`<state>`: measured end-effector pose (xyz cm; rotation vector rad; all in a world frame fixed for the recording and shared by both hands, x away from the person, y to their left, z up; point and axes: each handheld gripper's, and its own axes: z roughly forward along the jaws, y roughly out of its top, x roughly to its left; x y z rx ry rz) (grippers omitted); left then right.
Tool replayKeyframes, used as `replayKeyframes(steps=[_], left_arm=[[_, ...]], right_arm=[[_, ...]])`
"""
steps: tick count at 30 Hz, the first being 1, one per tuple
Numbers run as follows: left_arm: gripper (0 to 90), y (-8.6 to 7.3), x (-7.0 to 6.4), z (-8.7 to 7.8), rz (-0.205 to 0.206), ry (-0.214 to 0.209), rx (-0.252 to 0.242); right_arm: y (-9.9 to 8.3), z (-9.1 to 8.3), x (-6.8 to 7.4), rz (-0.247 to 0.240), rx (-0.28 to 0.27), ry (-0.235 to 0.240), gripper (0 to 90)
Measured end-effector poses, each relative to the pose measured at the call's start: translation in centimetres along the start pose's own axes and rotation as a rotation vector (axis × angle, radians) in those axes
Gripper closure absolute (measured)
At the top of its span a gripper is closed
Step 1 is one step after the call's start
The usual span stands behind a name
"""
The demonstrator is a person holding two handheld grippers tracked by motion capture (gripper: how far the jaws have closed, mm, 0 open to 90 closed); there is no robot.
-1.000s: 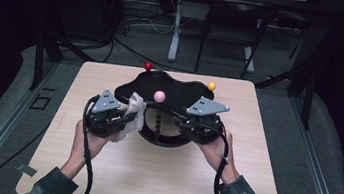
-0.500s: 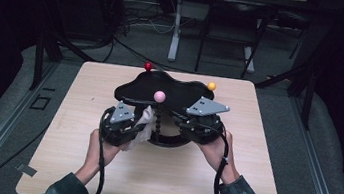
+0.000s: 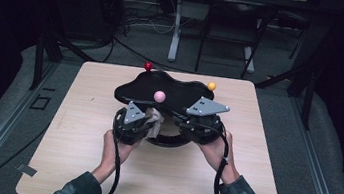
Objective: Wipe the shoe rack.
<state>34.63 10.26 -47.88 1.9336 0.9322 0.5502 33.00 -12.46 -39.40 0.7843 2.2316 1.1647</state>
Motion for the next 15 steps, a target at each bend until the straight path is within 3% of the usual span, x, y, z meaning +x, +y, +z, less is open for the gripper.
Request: replayKeyframes(steps=[9, 15], left_arm=[[81.5, -2.2, 0.5, 1.7, -0.067, -0.014, 0.053], [81.5, -3.7, -0.2, 3.2, -0.035, -0.003, 0.104]], right_arm=[[0.0, 0.0, 0.0, -0.002, 0.001, -0.003, 56.5], [0.0, 0.0, -0.1, -0.002, 0.002, -0.004, 56.4]])
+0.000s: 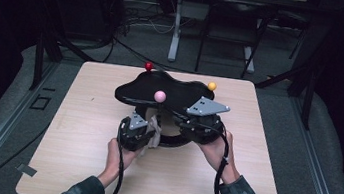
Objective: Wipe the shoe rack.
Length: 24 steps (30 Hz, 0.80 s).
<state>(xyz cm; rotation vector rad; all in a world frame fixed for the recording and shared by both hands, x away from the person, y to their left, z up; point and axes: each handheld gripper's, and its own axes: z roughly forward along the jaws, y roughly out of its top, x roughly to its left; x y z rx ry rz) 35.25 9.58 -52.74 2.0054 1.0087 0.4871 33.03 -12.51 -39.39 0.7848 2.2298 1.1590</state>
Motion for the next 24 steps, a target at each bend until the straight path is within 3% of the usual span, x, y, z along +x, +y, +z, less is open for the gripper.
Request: replayKeyframes(steps=[10, 11, 12, 13, 15, 16, 18, 20, 21, 24], left_arm=[[81.5, -2.0, 0.1, 2.4, 0.011, 0.026, 0.078], [81.4, -2.1, 0.1, 2.5, 0.011, 0.026, 0.088], [81.4, -2.2, 0.2, 2.6, 0.014, 0.03, 0.088], [81.5, -2.2, 0.3, 2.6, 0.013, 0.027, 0.086], [81.4, -2.1, 0.2, 2.4, 0.01, 0.029, 0.078], [81.4, -2.0, 0.3, 2.2, 0.014, 0.027, 0.079], [81.4, -1.4, 0.3, 1.5, 0.009, 0.027, 0.045], [81.4, -0.6, 0.5, 0.7, 0.002, 0.024, 0.015], [81.5, 0.6, 0.5, -0.4, 0.013, 0.028, -0.027], [81.4, 1.4, 0.2, -1.3, 0.021, 0.038, -0.068]], right_arm=[[-0.1, 0.0, -0.1, 0.0, -0.008, 0.009, 56.4], [0.0, -0.1, 0.0, -0.005, 0.011, -0.02, 56.4], [-0.1, 0.1, -0.1, 0.001, -0.02, 0.028, 56.4], [-0.1, 0.2, -0.2, 0.002, -0.03, 0.042, 56.4], [0.0, 0.0, 0.0, -0.003, 0.0, -0.004, 56.4], [0.0, 0.0, 0.0, -0.003, 0.0, -0.004, 56.4], [-0.1, 0.0, -0.1, -0.002, -0.01, 0.011, 56.5], [0.0, 0.0, 0.0, -0.005, 0.003, -0.007, 56.4], [0.0, 0.0, 0.0, -0.005, 0.003, -0.008, 56.4], [0.0, 0.0, 0.0, -0.004, 0.002, -0.008, 56.4]])
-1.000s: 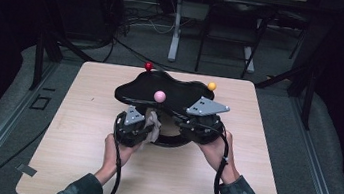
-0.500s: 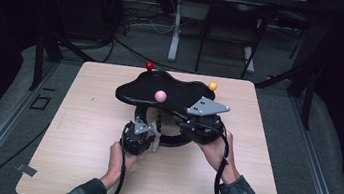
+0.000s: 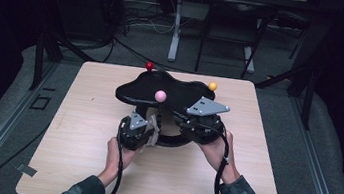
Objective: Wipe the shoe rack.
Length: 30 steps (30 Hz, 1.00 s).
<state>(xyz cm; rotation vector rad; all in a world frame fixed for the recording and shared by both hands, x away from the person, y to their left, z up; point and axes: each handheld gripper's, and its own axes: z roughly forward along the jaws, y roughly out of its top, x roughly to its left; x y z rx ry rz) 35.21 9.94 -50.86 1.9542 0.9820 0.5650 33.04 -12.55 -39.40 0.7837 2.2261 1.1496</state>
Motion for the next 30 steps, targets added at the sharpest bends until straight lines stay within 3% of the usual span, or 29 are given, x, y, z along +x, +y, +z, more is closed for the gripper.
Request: replayKeyframes(steps=[3, 8, 19, 20, 30], left_arm=[[81.5, 1.7, -0.2, -1.7, 0.012, 0.004, -0.067], [81.5, 2.6, -0.5, -2.7, 0.023, -0.001, -0.102], [81.5, 0.9, 0.0, -3.4, 0.038, -0.014, -0.055], [81.4, 0.8, 0.1, -3.6, 0.041, -0.012, -0.05], [81.4, -1.7, 3.2, -5.8, 0.012, 0.029, 0.009]], right_arm=[[0.0, 0.0, 0.0, 0.0, 0.0, -0.001, 56.4], [0.0, 0.0, 0.1, 0.0, 0.001, -0.003, 56.3], [0.0, -0.1, 0.0, -0.01, 0.012, -0.012, 55.9], [-0.1, -0.1, -0.2, -0.005, 0.004, 0.011, 55.6], [-0.8, -1.4, -1.3, 0.012, 0.029, -0.018, 48.2]])
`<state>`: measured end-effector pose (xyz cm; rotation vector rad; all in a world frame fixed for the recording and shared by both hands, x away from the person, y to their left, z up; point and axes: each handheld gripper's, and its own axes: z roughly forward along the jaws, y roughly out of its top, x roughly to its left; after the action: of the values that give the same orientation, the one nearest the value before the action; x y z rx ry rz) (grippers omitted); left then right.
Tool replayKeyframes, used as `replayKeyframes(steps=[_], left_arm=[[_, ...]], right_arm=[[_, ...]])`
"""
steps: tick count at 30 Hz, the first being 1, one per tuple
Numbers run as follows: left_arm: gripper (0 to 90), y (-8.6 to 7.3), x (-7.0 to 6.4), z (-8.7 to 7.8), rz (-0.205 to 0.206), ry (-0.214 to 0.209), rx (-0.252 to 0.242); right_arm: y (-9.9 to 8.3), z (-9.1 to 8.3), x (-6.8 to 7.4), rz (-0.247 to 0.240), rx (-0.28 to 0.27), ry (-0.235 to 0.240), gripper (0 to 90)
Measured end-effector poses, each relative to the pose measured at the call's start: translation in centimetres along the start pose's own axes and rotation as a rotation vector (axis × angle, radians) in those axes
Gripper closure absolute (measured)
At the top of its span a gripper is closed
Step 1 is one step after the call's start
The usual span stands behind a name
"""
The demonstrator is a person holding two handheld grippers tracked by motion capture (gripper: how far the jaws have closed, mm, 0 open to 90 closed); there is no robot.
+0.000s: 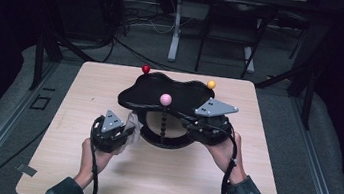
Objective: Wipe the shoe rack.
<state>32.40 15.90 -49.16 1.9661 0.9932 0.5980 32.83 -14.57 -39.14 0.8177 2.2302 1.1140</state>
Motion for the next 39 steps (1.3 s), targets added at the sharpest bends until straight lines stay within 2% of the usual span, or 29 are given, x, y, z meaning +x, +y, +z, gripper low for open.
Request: replayKeyframes(steps=[8, 14, 19, 25, 27, 28, 31, 33, 35, 36, 39], left_arm=[[81.4, -1.1, 1.8, -0.9, -0.031, 0.022, 0.021], [81.3, -1.5, 2.2, -0.9, -0.036, 0.026, 0.034], [81.3, -1.7, 2.6, -0.8, -0.044, 0.025, 0.051], [81.3, -2.0, 2.9, -0.6, -0.048, 0.028, 0.067], [81.3, -2.1, 3.0, -0.6, -0.047, 0.028, 0.073], [81.3, -2.1, 3.0, -0.5, -0.049, 0.028, 0.074], [81.2, -2.1, 3.0, -0.6, -0.052, 0.028, 0.073], [81.2, -2.0, 3.2, -0.7, -0.051, 0.03, 0.069], [81.2, -2.0, 3.3, -0.8, -0.058, 0.034, 0.064], [81.2, -2.0, 3.5, -0.8, -0.056, 0.034, 0.066], [81.2, -2.1, 3.8, -0.9, -0.064, 0.043, 0.067]], right_arm=[[-1.0, -1.2, -1.6, 0.056, 0.001, -0.034, 38.6], [-1.6, -1.8, -2.5, 0.094, -0.01, -0.087, 33.9], [-1.9, -2.2, -3.4, 0.137, -0.033, -0.108, 32.8], [-2.1, -2.2, -4.1, 0.15, -0.043, -0.149, 31.9], [-2.3, -2.0, -4.2, 0.154, -0.054, -0.182, 31.1], [-2.3, -2.0, -4.3, 0.157, -0.056, -0.184, 30.9], [-2.5, -2.0, -4.3, 0.165, -0.075, -0.183, 31.0], [-2.7, -2.3, -4.1, 0.194, -0.1, -0.204, 30.0], [-2.9, -2.9, -3.7, 0.209, -0.117, -0.199, 27.2], [-3.0, -3.2, -3.6, 0.214, -0.118, -0.179, 27.1], [-3.4, -3.5, -2.7, 0.222, -0.123, -0.176, 26.1]])
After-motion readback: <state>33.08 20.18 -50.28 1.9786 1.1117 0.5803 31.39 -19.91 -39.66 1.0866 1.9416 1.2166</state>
